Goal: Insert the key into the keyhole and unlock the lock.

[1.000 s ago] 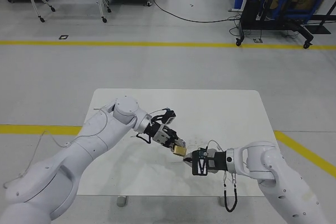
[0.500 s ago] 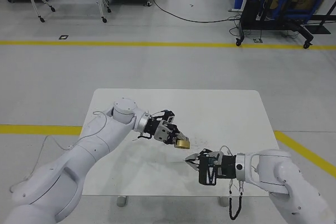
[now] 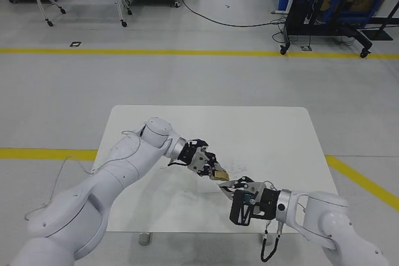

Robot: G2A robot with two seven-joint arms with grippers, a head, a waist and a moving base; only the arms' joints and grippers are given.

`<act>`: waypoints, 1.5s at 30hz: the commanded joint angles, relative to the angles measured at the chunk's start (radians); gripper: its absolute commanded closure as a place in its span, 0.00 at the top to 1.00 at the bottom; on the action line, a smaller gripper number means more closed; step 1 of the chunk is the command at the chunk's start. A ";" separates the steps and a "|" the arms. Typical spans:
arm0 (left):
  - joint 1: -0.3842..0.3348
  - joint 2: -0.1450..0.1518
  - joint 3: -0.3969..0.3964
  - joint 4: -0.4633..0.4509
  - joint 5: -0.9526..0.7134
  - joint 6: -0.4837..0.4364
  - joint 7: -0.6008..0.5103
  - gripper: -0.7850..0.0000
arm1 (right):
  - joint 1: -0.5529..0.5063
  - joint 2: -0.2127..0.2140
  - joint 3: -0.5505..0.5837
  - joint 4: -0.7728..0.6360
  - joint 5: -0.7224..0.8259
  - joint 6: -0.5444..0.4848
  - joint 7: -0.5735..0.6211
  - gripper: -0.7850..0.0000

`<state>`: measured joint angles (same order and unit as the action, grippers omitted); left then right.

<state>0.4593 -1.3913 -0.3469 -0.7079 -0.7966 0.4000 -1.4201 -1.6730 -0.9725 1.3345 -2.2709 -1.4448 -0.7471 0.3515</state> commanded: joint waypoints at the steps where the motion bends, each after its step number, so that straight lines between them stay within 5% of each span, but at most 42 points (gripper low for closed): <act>1: -0.004 -0.006 0.007 0.012 -0.004 -0.005 -0.005 0.00 | 0.003 0.000 -0.003 -0.006 -0.007 0.009 0.007 0.00; 45: -0.048 -0.066 0.065 0.137 -0.032 -0.013 -0.013 0.00 | 0.028 -0.028 -0.246 -0.077 -0.430 0.261 0.317 0.00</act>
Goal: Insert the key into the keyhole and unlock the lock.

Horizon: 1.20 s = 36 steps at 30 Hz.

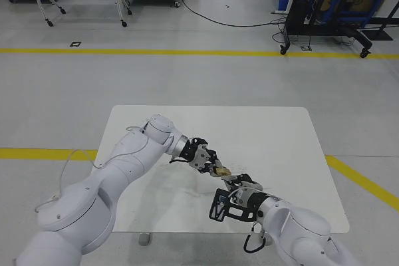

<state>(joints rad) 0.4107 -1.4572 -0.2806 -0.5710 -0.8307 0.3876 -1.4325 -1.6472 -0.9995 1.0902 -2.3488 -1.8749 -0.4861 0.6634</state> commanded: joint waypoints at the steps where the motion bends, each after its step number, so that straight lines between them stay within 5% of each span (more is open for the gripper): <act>1: 0.001 0.000 -0.003 0.000 0.005 0.000 0.000 0.00 | 0.004 -0.002 -0.004 0.002 0.003 -0.002 0.012 0.00; 22: 0.011 -0.001 -0.040 -0.001 0.035 -0.007 -0.006 0.00 | 0.102 -0.032 -0.039 0.066 0.073 0.002 0.116 0.00; 23: 0.010 -0.001 -0.044 0.001 0.035 -0.006 -0.006 0.00 | 0.103 -0.033 -0.039 0.066 0.077 0.006 0.117 0.45; 24: 0.010 0.000 -0.048 0.001 0.036 -0.006 -0.006 0.00 | 0.103 -0.034 -0.039 0.064 0.081 0.008 0.117 0.70; 25: 0.011 0.000 -0.053 0.002 0.035 -0.007 -0.006 0.00 | 0.103 -0.034 -0.037 0.061 0.084 0.009 0.116 0.92; 26: 0.012 0.000 -0.057 0.002 0.035 -0.007 -0.006 0.00 | 0.100 -0.035 -0.033 0.058 0.090 0.010 0.112 1.00; 36: 0.024 0.005 -0.107 0.009 0.027 -0.011 0.016 0.00 | 0.039 -0.025 0.074 0.034 0.237 -0.039 -0.033 1.00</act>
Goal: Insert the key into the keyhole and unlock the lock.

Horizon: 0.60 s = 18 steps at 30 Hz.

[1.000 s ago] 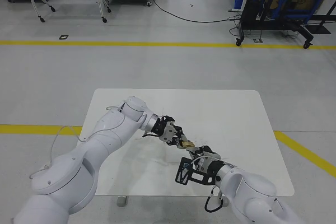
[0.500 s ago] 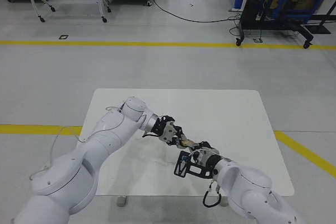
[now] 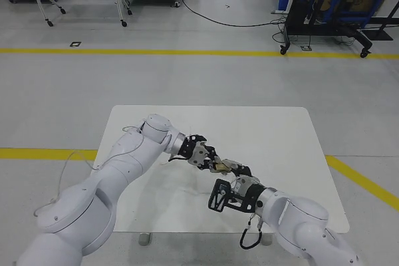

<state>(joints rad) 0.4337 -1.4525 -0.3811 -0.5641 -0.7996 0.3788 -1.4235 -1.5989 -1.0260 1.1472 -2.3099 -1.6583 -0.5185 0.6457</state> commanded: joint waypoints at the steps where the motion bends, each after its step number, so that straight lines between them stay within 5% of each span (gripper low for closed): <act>1: 0.003 0.001 -0.015 0.003 -0.011 -0.007 0.015 0.00 | -0.023 0.004 0.040 -0.010 0.048 -0.010 -0.036 1.00; 14: 0.048 0.031 -0.152 -0.022 -0.084 -0.132 0.240 0.00 | -0.037 0.005 0.067 -0.010 0.080 -0.003 -0.056 1.00; 18: 0.080 0.053 -0.219 -0.059 -0.112 -0.219 0.328 0.00 | -0.029 0.001 0.085 0.051 0.138 0.041 -0.181 1.00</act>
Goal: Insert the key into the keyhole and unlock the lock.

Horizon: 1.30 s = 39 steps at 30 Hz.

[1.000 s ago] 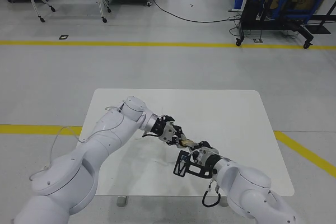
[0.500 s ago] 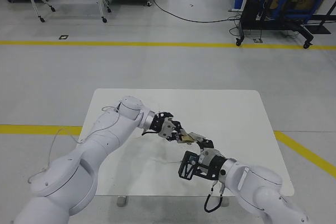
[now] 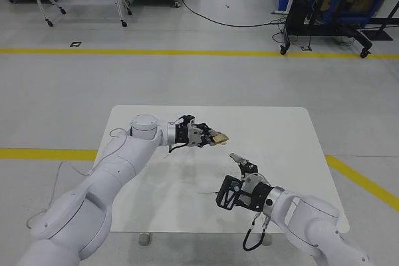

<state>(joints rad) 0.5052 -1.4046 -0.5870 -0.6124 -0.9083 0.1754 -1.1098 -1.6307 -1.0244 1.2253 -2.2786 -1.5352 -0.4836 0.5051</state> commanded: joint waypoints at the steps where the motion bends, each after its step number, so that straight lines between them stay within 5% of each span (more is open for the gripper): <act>1: 0.018 0.012 -0.026 -0.025 -0.001 -0.032 0.027 0.00 | 0.007 -0.001 0.015 0.038 0.014 0.017 -0.063 1.00; 4: 0.048 0.032 -0.061 -0.079 0.018 -0.068 0.056 0.00 | 0.010 -0.004 0.016 0.077 0.010 0.056 -0.127 0.86; 5: 0.056 0.038 -0.071 -0.100 0.030 -0.075 0.065 0.00 | 0.011 -0.005 0.017 0.089 0.013 0.066 -0.147 0.65; 7: 0.076 0.051 -0.091 -0.142 0.051 -0.090 0.086 0.00 | 0.013 -0.007 0.017 0.106 0.009 0.086 -0.174 0.49; 15: 0.174 0.099 -0.165 -0.334 0.168 -0.117 0.196 0.00 | 0.001 -0.016 -0.030 0.109 -0.126 0.211 -0.191 0.37; 26: 0.279 0.137 -0.231 -0.534 0.316 -0.080 0.324 0.00 | 0.025 -0.042 -0.170 0.131 -0.341 0.366 -0.134 0.36; 39: 0.328 0.148 -0.268 -0.615 0.384 -0.051 0.334 0.00 | 0.052 -0.067 -0.205 0.184 -0.375 0.449 -0.128 0.25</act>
<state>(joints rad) 0.8323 -1.2568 -0.8539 -1.2257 -0.5263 0.1229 -0.7745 -1.5792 -1.0907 1.0209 -2.0958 -1.9070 -0.0368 0.3759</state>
